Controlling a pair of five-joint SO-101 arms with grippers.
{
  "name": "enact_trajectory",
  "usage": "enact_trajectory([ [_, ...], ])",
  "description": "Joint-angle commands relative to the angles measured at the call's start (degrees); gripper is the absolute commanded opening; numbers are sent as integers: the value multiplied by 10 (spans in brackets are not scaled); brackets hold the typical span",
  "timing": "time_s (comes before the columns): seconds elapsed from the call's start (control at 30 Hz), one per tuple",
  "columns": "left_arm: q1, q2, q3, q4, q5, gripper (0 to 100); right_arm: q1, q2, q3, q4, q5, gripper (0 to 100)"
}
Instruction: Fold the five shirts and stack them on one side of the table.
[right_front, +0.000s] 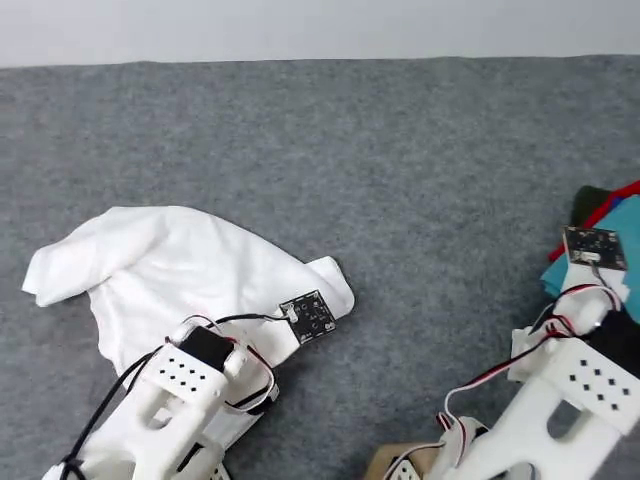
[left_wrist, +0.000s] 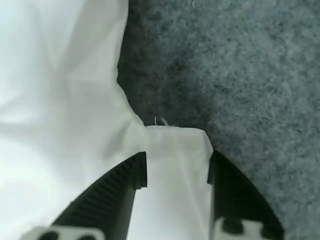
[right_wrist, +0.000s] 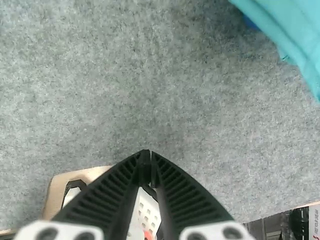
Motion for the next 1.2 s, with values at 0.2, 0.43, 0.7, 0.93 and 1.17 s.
enact_trajectory([
  [0.2, -1, -7, 7, -30, 0, 27, -3, -8, -5, 20, 3, 11],
  [0.43, -24, -12, -58, -1, -1, 2, -3, -8, -5, 20, 3, 11],
  [0.7, -194, -8, -338, 91, -73, 2, -6, -8, -6, 17, 4, 11],
  [0.93, -338, -8, -366, 87, -146, 2, -30, -8, -8, 7, 4, 11],
  [1.17, -411, -8, -256, 12, -147, 3, -232, -6, -9, -44, -35, 11],
])
